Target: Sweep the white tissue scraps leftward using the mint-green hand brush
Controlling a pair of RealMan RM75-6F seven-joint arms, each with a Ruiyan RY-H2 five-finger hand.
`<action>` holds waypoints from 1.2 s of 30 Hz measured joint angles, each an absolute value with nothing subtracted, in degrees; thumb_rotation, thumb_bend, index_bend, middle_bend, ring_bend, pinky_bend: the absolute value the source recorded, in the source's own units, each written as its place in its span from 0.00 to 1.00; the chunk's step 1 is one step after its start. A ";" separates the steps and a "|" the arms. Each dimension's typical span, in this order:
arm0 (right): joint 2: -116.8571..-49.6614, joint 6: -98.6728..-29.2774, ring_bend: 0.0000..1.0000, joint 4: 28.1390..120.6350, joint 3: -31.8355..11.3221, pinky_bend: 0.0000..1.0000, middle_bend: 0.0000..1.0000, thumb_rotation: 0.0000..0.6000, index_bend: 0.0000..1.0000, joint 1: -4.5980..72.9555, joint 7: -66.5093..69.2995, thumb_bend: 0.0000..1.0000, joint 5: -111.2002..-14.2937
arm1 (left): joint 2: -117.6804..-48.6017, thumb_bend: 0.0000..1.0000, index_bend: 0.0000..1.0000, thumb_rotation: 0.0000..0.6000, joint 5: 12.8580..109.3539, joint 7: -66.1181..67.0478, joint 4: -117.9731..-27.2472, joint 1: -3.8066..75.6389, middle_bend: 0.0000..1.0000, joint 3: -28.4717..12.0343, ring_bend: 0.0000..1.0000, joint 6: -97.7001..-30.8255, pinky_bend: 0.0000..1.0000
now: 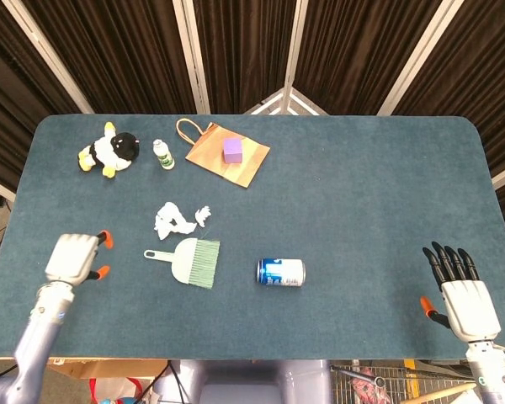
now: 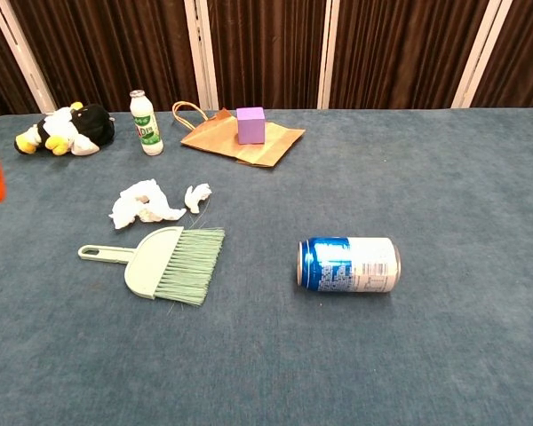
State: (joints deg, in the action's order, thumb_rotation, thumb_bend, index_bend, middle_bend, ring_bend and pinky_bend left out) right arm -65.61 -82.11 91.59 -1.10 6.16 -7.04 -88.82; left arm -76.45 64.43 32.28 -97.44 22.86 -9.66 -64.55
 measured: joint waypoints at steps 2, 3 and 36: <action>-65.57 -82.15 0.00 91.63 -1.10 0.00 0.00 1.00 0.00 6.12 -6.80 0.32 -88.78 | -78.62 0.33 0.42 1.00 61.36 35.41 -97.05 24.59 1.00 -10.24 1.00 -63.81 1.00; -65.55 -82.16 0.00 91.64 -1.12 0.00 0.00 1.00 0.00 6.11 -6.72 0.32 -88.75 | -79.68 0.34 0.41 1.00 59.78 36.75 -96.73 25.42 1.00 -10.47 1.00 -63.41 1.00; -65.37 -81.69 0.00 91.99 -1.24 0.00 0.00 1.00 0.00 6.16 -5.37 0.32 -88.11 | -96.00 0.49 0.46 1.00 44.67 44.42 -84.76 36.57 1.00 -10.13 1.00 -61.46 1.00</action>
State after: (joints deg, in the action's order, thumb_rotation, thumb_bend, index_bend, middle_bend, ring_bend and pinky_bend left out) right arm -65.37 -81.69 91.99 -1.24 6.16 -5.37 -88.11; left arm -96.00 44.67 44.42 -84.76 36.57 -10.13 -61.46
